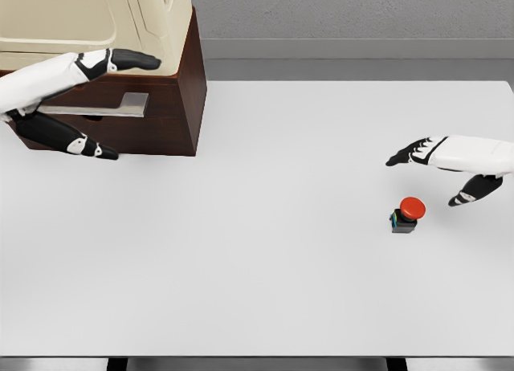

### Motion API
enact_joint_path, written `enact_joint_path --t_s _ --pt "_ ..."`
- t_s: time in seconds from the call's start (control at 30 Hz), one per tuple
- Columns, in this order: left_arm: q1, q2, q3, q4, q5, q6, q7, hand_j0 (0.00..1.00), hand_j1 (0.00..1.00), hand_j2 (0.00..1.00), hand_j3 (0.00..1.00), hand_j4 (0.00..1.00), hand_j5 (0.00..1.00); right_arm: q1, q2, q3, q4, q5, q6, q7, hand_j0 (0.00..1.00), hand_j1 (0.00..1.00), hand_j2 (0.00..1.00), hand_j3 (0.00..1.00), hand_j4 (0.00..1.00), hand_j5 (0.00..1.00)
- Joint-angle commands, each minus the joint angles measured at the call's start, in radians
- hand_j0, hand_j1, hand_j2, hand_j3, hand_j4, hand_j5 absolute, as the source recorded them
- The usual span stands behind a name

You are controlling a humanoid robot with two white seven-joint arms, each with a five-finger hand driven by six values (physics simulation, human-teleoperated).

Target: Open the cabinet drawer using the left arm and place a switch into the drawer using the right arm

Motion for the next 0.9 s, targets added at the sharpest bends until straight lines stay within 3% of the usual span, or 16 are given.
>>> enact_joint_path --t_s 0.0,0.07,0.17,0.37,0.6,0.87 --pt "0.0 0.02 -0.003 0.0 0.1 0.002 -0.029 1.0 1.0 1.0 1.0 1.0 1.0 0.002 -0.001 -0.001 0.002 -0.006 0.003 0.0 1.0 1.0 1.0 1.0 1.0 1.0" --pt "-0.005 0.034 -0.003 0.001 0.126 0.068 -0.081 1.0 1.0 1.0 1.0 1.0 1.0 0.005 -0.001 -0.001 0.022 -0.008 0.003 0.0 1.0 1.0 1.0 1.0 1.0 1.0" --pt "-0.031 0.045 -0.003 0.0 0.158 0.223 -0.303 1.0 1.0 1.0 1.0 1.0 1.0 0.005 -0.001 -0.002 0.022 -0.008 0.003 0.0 1.0 1.0 1.0 1.0 1.0 1.0" --pt "-0.058 0.089 -0.003 0.001 0.158 0.229 -0.303 1.0 1.0 1.0 1.0 1.0 1.0 0.028 -0.001 0.006 -0.017 -0.006 0.003 0.0 1.0 1.0 1.0 1.0 1.0 1.0" --pt "-0.066 0.093 -0.004 0.003 0.193 0.55 -0.303 1.0 1.0 1.0 1.0 1.0 1.0 0.043 0.015 0.035 -0.032 -0.006 0.003 0.0 1.0 1.0 1.0 1.0 1.0 1.0" --pt "-0.069 0.06 -0.001 0.004 0.133 0.623 -0.303 1.0 1.0 1.0 1.0 1.0 1.0 0.041 0.033 0.087 -0.027 -0.006 0.003 0.0 1.0 1.0 1.0 1.0 1.0 1.0"
